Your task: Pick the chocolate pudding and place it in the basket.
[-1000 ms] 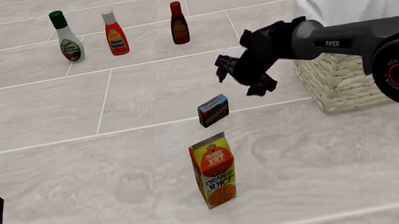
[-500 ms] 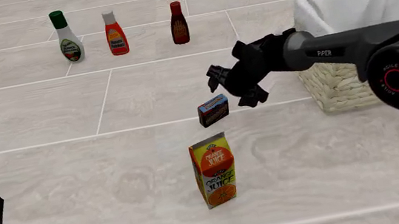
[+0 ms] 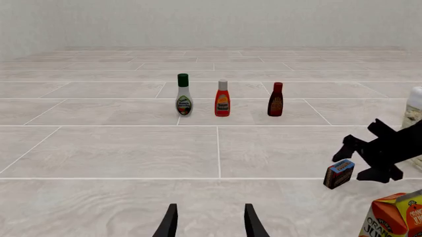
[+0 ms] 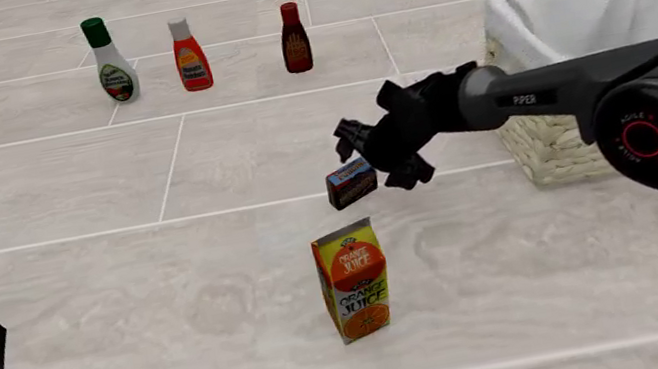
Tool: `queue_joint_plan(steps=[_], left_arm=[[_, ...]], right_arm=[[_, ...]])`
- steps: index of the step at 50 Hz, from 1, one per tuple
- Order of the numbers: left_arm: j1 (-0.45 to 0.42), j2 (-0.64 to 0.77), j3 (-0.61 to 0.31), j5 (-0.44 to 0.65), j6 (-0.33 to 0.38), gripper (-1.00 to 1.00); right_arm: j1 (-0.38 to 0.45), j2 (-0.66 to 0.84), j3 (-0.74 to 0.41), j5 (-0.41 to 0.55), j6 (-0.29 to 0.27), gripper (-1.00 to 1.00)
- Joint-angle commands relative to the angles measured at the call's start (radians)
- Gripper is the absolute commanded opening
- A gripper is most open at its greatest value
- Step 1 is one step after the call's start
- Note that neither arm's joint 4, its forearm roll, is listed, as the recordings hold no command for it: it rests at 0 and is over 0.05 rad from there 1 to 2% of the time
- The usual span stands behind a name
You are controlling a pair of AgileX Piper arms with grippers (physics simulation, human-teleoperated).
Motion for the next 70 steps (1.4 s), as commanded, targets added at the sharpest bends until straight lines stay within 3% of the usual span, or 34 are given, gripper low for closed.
queue_joint_plan(steps=[1, 24, 25, 42, 70], left_arm=[[0.000, 0.000, 0.000, 0.000, 0.000, 1.00], [0.000, 0.000, 0.000, 0.000, 0.000, 1.00], [0.000, 0.000, 0.000, 0.000, 0.000, 1.00], [0.000, 0.000, 0.000, 0.000, 0.000, 1.00], [0.000, 0.000, 0.000, 0.000, 0.000, 1.00]], right_arm=[[0.020, 0.017, 0.010, -0.018, 0.021, 1.00], [0.017, 0.043, 0.025, -0.047, 0.048, 1.00], [0.009, 0.044, 0.021, -0.038, 0.041, -1.00], [-0.062, 0.021, 0.013, -0.004, -0.036, -1.00], [-0.073, -0.109, -0.017, -0.012, -0.178, -1.00]])
